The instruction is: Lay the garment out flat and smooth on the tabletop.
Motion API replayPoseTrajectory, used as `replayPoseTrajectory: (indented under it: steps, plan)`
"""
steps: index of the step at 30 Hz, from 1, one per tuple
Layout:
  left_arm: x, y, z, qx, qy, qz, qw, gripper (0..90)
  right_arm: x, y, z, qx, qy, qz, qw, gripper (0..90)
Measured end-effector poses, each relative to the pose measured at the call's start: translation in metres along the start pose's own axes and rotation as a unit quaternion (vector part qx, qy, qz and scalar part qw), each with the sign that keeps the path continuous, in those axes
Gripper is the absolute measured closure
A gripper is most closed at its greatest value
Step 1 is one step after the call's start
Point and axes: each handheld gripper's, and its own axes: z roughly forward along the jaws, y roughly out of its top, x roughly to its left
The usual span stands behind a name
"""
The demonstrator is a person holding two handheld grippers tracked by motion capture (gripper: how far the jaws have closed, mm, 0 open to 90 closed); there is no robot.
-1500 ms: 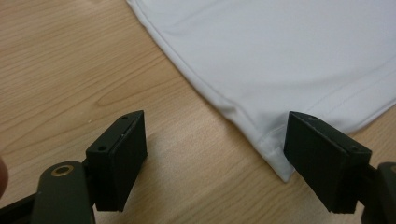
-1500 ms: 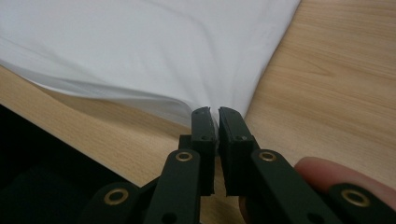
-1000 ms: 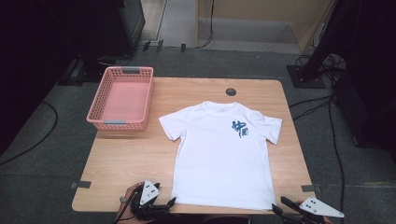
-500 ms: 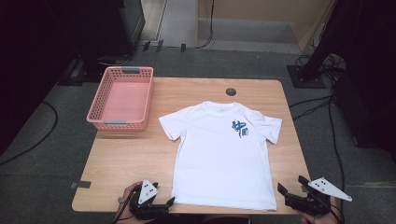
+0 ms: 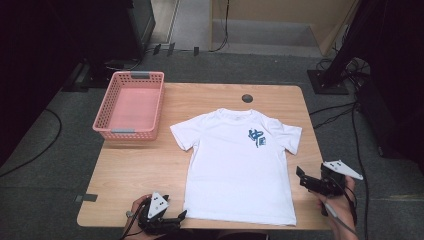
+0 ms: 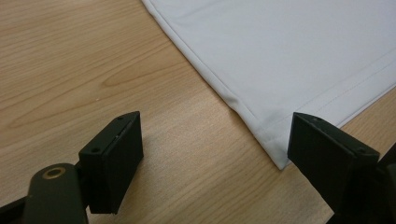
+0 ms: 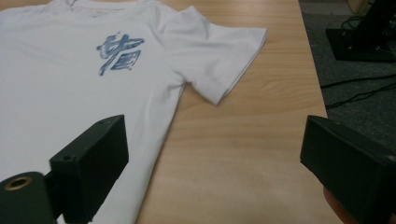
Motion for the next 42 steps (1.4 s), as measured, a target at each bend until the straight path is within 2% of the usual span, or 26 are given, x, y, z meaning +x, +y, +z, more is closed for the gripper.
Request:
replayPoseTrajectory:
  steps: [1,4,8,11,12,13,14,16,19,24,28,30,35,39,42]
  plan:
    - [0.000,0.000,0.000,-0.001,0.000,-0.001,1.0000,18.4,-0.001,0.007,0.012,-0.002,-0.007,0.003,1.0000,14.4]
    - [0.000,-0.001,0.000,-0.002,0.000,-0.001,1.0000,18.4,-0.003,0.015,0.030,-0.004,-0.010,0.009,0.9999,19.7]
    - [0.001,-0.001,0.000,-0.003,0.000,0.000,1.0000,18.4,-0.001,0.020,0.049,-0.008,-0.013,0.009,0.9998,26.6]
    - [0.000,-0.001,0.000,-0.004,0.001,0.000,1.0000,18.4,0.002,0.022,0.063,-0.015,-0.025,0.007,0.9996,39.1]
    - [0.000,-0.001,0.000,-0.004,0.001,0.000,1.0000,18.4,0.002,0.022,0.063,-0.015,-0.025,0.007,0.9996,39.1]
    - [0.000,-0.001,0.000,-0.006,0.003,0.001,1.0000,18.4,0.003,0.026,0.070,-0.032,-0.029,0.007,0.9990,53.5]
    - [0.000,-0.001,0.000,-0.006,0.003,0.001,1.0000,18.4,0.003,0.030,0.073,-0.037,-0.034,0.009,0.9987,58.5]
    - [0.000,-0.001,0.000,-0.006,0.004,0.002,1.0000,18.4,0.001,0.037,0.082,-0.041,-0.042,0.013,0.9982,66.0]
    - [0.000,-0.002,0.000,-0.008,0.002,0.002,1.0000,18.4,-0.001,0.047,0.097,-0.036,-0.056,0.020,0.9976,72.5]
    - [0.000,-0.002,0.000,-0.008,0.002,0.003,1.0000,18.5,-0.004,0.054,0.123,-0.014,-0.068,0.026,0.9973,77.7]
    - [0.000,-0.002,0.000,-0.010,0.001,0.002,0.9999,18.5,-0.005,0.055,0.139,0.000,-0.077,0.038,0.9963,77.6]
    - [0.000,-0.002,0.000,-0.010,0.001,0.002,0.9999,18.5,-0.006,0.056,0.142,-0.001,-0.079,0.040,0.9960,77.5]
    - [0.000,-0.003,0.000,-0.012,0.001,0.000,0.9999,18.5,-0.009,0.068,0.154,-0.012,-0.080,0.065,0.9946,75.9]
    - [0.000,-0.003,0.000,-0.013,0.001,-0.003,0.9999,18.5,-0.005,0.073,0.165,0.004,-0.088,0.046,0.9951,74.3]
    - [0.001,-0.003,0.000,-0.014,0.000,-0.002,0.9999,18.5,-0.007,0.071,0.173,0.028,-0.092,0.050,0.9941,74.6]
